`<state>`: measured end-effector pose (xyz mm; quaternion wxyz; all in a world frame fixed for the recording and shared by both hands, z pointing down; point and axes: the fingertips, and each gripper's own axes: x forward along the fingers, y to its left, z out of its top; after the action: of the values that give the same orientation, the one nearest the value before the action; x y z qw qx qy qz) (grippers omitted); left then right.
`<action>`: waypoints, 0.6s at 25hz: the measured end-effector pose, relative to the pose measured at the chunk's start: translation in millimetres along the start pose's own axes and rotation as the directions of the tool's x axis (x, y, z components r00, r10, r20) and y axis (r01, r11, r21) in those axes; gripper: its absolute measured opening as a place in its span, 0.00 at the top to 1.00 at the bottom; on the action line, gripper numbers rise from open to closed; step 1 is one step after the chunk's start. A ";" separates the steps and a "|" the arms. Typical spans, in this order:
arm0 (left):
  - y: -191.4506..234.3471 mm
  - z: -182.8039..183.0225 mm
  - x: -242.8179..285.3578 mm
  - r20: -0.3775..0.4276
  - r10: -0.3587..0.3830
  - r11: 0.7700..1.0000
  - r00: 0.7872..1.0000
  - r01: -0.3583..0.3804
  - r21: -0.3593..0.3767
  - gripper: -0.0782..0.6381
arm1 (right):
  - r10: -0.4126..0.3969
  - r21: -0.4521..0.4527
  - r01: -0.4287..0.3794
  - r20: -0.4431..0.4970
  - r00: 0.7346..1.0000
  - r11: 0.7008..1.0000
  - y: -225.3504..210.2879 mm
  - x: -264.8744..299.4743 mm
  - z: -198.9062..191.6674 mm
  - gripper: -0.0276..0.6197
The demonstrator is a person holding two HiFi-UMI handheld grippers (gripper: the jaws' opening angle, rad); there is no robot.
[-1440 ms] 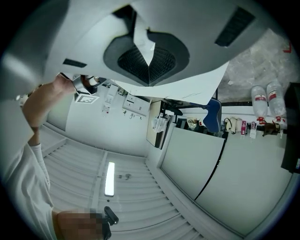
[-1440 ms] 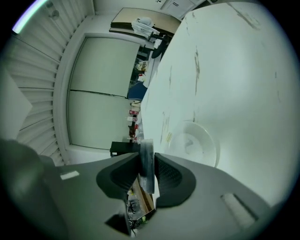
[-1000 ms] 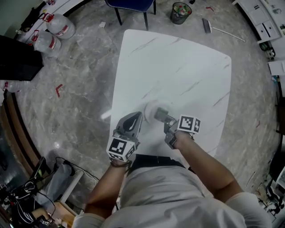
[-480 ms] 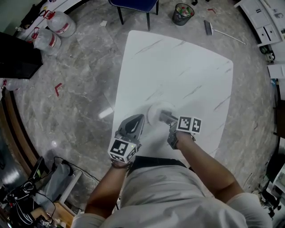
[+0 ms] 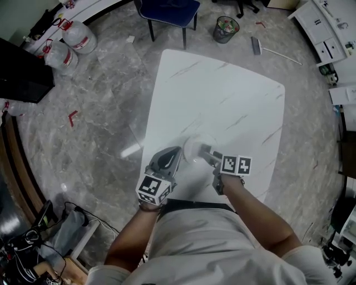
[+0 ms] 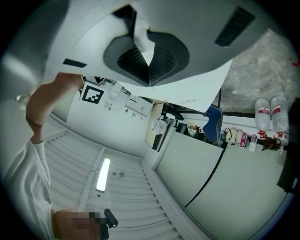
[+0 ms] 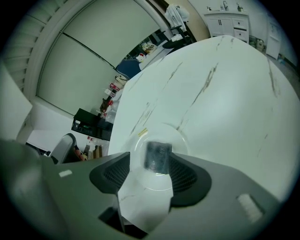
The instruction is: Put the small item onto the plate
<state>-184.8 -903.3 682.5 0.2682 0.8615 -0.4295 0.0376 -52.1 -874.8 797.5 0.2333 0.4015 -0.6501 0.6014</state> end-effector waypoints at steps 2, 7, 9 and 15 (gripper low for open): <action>-6.5 5.2 -3.7 0.014 0.003 1.000 1.000 -0.003 0.011 0.88 | 0.026 -0.041 -0.025 0.023 0.999 0.999 8.2 -11.9 2.0 0.61; -44.2 21.9 -21.0 0.036 0.022 0.999 0.999 -0.024 0.047 0.88 | 0.101 -0.338 -0.073 0.065 0.993 0.938 38.8 -57.9 -3.8 0.78; -67.4 29.4 -30.3 0.044 0.037 0.997 0.998 -0.039 0.063 0.88 | 0.154 -0.469 -0.090 0.099 0.983 0.879 53.2 -86.6 -8.1 0.91; -176.1 77.8 -68.8 0.120 0.061 0.991 0.991 -0.075 0.112 0.88 | 0.401 -0.785 -0.053 0.256 0.880 0.617 118.1 -231.0 -22.3 0.95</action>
<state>-107.0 -806.5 520.2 0.1904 0.8612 -0.4708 0.0215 -19.6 -802.8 549.3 0.1586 0.2947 -0.9206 0.2012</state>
